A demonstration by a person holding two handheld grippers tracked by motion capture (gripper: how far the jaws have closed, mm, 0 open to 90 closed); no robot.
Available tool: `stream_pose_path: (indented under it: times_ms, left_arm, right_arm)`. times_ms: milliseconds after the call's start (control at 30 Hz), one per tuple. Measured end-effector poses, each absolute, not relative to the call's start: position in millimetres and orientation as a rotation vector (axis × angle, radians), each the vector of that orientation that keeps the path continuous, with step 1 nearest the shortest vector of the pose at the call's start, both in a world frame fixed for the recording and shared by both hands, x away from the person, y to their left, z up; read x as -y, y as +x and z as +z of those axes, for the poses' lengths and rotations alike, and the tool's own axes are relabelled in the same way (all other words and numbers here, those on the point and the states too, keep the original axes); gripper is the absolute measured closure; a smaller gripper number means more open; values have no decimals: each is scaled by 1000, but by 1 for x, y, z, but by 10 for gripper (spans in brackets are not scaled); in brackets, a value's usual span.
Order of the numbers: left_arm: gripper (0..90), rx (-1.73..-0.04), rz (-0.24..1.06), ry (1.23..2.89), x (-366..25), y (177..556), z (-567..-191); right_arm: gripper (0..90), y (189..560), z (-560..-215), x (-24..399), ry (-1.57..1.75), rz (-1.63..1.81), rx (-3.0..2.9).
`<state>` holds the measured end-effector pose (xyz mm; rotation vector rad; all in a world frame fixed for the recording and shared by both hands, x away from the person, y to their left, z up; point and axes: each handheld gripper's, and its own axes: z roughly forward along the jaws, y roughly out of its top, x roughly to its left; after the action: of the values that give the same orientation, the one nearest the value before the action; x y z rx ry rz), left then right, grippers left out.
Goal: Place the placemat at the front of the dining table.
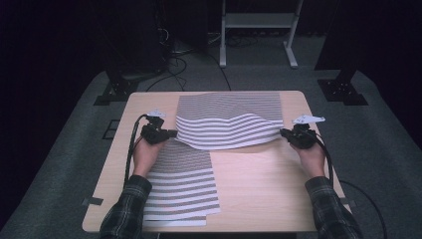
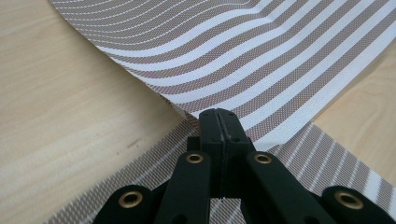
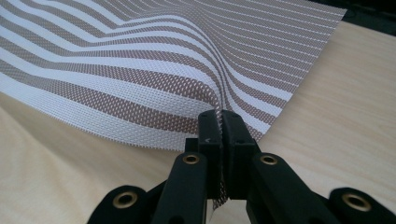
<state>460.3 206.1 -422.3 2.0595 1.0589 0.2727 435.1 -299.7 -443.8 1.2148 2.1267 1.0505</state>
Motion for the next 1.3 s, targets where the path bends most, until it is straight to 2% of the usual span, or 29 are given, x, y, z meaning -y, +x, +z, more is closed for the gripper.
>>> stream_pose_path:
  times_ms: [567, 667, 767, 800, 833, 900, 967, 1033, 1100, 1300]
  left_arm:
    - [900, -1115, 288, 2059, -209, 508, -432]
    - [856, -1126, 299, 2063, -208, 509, -435]
    - [674, -1132, 338, 2035, -209, 507, -432]
    - [656, -1128, 341, 2028, -210, 506, -431]
    - [639, -1125, 344, 2020, -210, 505, -430]
    - [645, -1110, 343, 2025, -209, 505, -430]
    - [717, -1095, 326, 2044, -205, 505, -432]
    - [814, -1074, 307, 2076, -201, 505, -435]
    - [857, -1066, 290, 2106, -195, 505, -440]
    - [854, -1075, 312, 2194, -188, 506, -456]
  right_arm:
    - [855, 485, -444, 293, 1233, 988, -2102]
    - [694, 486, -450, 295, 1265, 962, -2103]
    - [553, 486, -451, 301, 1305, 1007, -2121]
    - [550, 485, -451, 302, 1315, 1012, -2122]
    - [556, 485, -450, 304, 1319, 1021, -2125]
    - [673, 483, -449, 306, 1326, 1042, -2133]
    - [821, 480, -449, 305, 1320, 1040, -2137]
    - [899, 478, -451, 303, 1299, 1031, -2123]
    - [899, 478, -454, 302, 1313, 1025, -2140]
    - [900, 480, -470, 302, 1351, 979, -2187]
